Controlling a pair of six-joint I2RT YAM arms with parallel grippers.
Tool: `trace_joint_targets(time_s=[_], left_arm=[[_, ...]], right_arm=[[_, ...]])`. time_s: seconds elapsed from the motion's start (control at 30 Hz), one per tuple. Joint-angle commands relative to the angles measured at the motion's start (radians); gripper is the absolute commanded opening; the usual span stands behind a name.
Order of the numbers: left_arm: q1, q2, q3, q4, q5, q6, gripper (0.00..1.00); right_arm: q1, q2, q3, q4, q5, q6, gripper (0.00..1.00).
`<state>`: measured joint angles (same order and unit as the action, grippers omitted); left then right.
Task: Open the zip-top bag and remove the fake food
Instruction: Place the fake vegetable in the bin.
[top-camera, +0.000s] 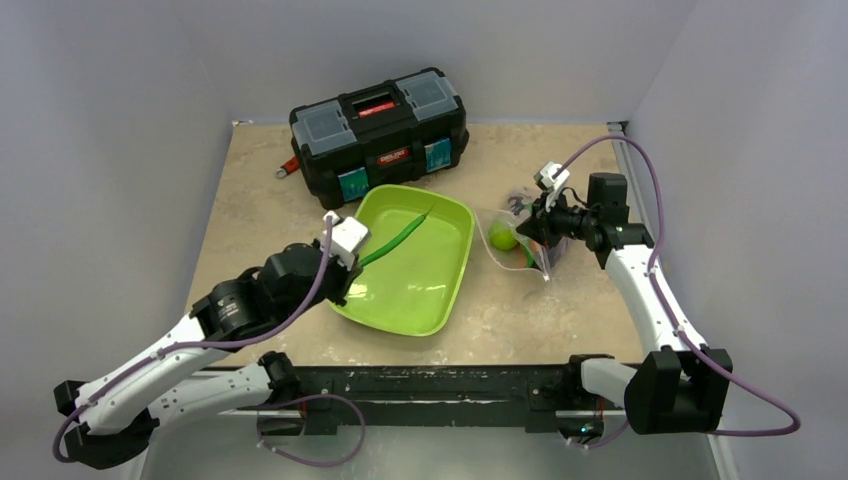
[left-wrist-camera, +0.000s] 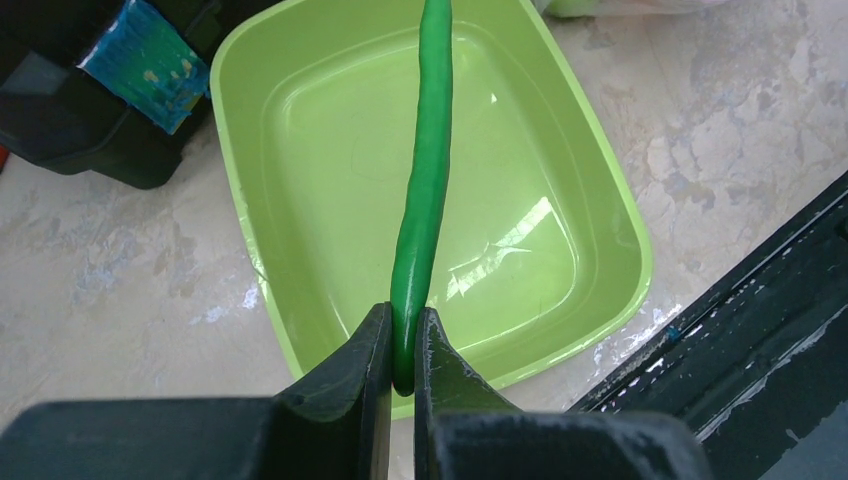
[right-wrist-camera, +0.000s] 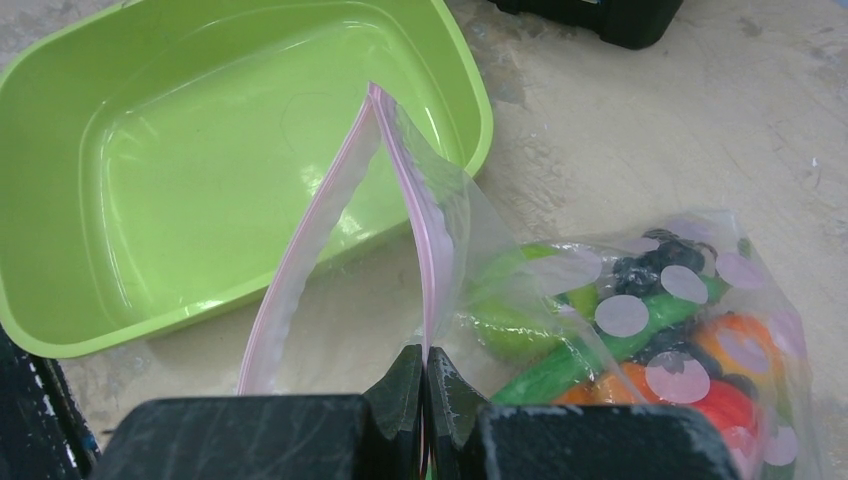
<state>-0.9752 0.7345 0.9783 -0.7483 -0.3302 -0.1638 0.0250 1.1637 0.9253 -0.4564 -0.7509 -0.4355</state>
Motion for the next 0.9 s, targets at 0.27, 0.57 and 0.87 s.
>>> trace_joint_targets(time_s=[0.27,0.57,0.87], left_arm=[[0.03,0.092,-0.071,0.193,-0.005,-0.017,0.0],[0.106,0.19,-0.138,0.245,0.01,-0.111,0.0],[0.182,0.267,-0.236,0.335,0.08,-0.183,0.0]], right_arm=[[-0.008,-0.027,0.006,0.002,-0.023,-0.014,0.0],[-0.008,-0.03,0.004,0.002,-0.024,-0.016,0.0],[-0.008,-0.027,0.003,0.003,-0.024,-0.016,0.0]])
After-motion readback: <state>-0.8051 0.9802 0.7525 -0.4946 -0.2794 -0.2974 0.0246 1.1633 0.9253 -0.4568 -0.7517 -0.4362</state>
